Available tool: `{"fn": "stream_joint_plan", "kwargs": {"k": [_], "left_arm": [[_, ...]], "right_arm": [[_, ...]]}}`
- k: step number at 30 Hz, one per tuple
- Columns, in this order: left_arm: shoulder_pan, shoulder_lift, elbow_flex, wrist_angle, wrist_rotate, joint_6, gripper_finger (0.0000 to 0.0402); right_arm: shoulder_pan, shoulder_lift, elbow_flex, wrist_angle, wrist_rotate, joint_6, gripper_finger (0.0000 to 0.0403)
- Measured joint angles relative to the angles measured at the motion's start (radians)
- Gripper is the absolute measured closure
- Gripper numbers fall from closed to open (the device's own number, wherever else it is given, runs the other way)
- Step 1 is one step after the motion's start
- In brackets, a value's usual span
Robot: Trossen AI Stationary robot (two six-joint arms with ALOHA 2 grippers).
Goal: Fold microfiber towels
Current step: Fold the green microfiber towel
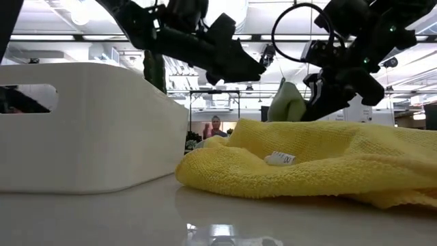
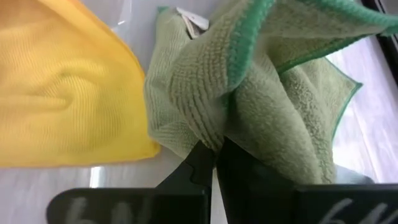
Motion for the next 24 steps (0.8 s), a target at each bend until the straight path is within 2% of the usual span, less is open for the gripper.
{"fn": "stream_joint_plan", "kwargs": {"k": [2,14,20,24], "left_arm": [[0.002,0.024,0.000,0.029,0.031,0.021,0.0174],[0.027,0.155,0.043,0.175,0.043,0.015,0.0171],[0.050,0.217,0.096,0.172,0.186,-0.034,0.0171],[0.054,0.232,0.104,0.173,0.217,-0.036,0.0171]], "right_arm": [[0.000,0.002,0.000,-0.001,0.000,-0.005,0.0394],[0.000,0.005,0.000,0.002,0.000,-0.017,0.0394],[0.000,0.005,0.000,0.004,-0.001,-0.018,0.0394],[0.000,0.005,0.000,0.004,-0.001,-0.018,0.0394]]}}
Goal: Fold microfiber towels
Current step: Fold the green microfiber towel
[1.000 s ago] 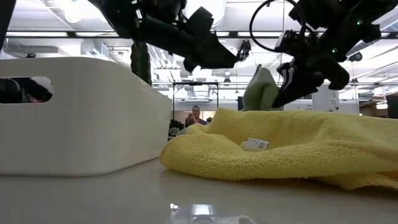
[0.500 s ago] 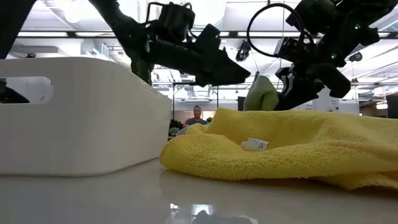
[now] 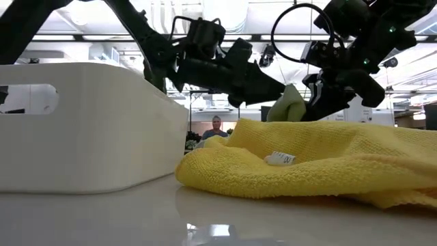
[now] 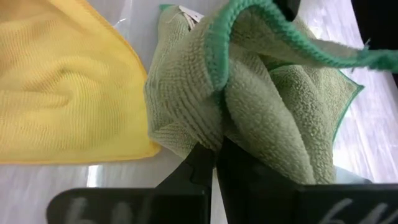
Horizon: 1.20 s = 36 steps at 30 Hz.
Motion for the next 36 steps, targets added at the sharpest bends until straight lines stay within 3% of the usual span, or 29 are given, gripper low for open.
{"fn": "stream_joint_plan", "kwargs": {"k": [8,15,19,22,27,36], "left_arm": [[0.000,0.000,0.000,-0.001,0.039,0.008,0.0215],[-0.001,0.000,0.000,-0.010,0.053,0.025,0.0294],[-0.001,-0.035,0.001,-0.121,0.054,0.050,0.0344],[0.005,-0.090,0.001,-0.201,0.056,0.052,0.0360],[0.016,-0.114,0.001,-0.241,0.111,0.056,0.0322],[0.020,-0.085,0.001,-0.241,0.142,0.101,0.0171]], "right_arm": [[0.000,0.000,0.000,0.000,0.000,-0.006,0.0394],[0.000,0.000,-0.001,0.000,0.000,-0.007,0.0394],[0.000,0.000,-0.001,-0.001,-0.002,0.000,0.0394],[0.000,0.000,-0.001,-0.003,-0.006,0.000,0.0394],[0.000,0.000,-0.001,0.002,-0.006,-0.020,0.0394],[0.000,0.000,-0.001,0.007,-0.007,-0.025,0.0394]]}}
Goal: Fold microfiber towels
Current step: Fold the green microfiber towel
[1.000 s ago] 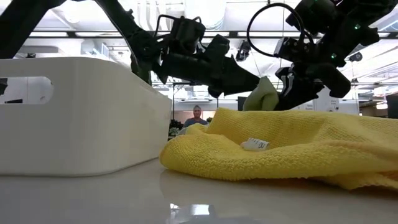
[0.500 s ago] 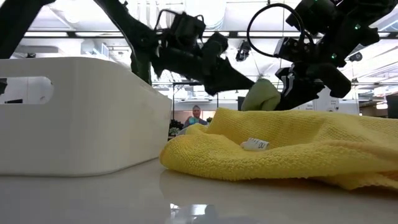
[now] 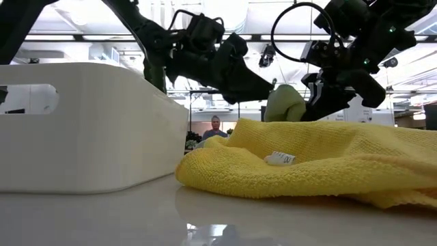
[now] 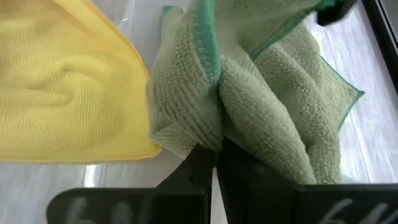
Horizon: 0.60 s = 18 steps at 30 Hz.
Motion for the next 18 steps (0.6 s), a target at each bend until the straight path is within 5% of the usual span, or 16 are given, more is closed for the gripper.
{"fn": "stream_joint_plan", "kwargs": {"k": [11,18], "left_arm": [[0.000,0.055,0.000,0.108,0.024,0.032,0.0151],[-0.001,0.058,0.000,0.128,0.024,0.058,0.0266]], "right_arm": [[0.000,0.000,0.000,0.000,0.000,0.000,0.0394],[0.000,0.000,0.000,0.001,0.000,0.000,0.0394]]}}
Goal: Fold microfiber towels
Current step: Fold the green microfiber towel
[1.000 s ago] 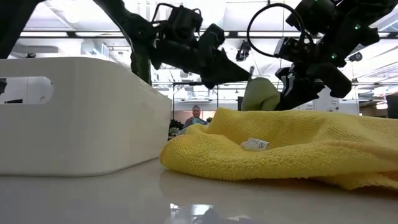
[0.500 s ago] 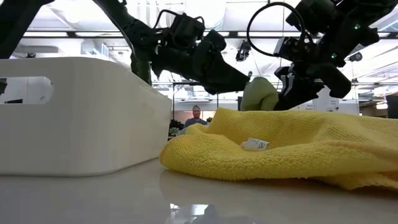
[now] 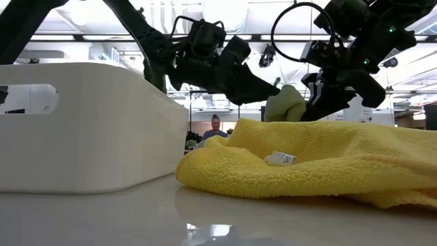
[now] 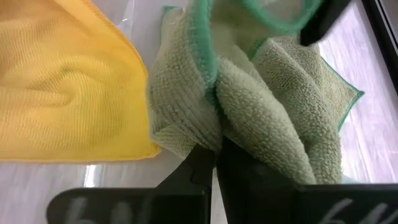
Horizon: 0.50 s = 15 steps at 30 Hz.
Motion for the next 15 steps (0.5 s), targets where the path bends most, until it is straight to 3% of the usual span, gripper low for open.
{"fn": "stream_joint_plan", "kwargs": {"k": [5,10,15], "left_arm": [[0.005,-0.004,0.000,-0.001,0.000,-0.001,0.0387],[0.005,-0.055,0.000,-0.006,-0.015,-0.001,0.0400],[0.002,-0.181,0.000,-0.113,-0.113,0.001,0.0401]], "right_arm": [[0.000,0.000,0.000,0.000,0.000,0.007,0.0394],[0.000,-0.008,0.014,-0.011,0.000,0.037,0.0394],[0.000,-0.023,0.089,-0.127,0.000,0.030,0.0394]]}}
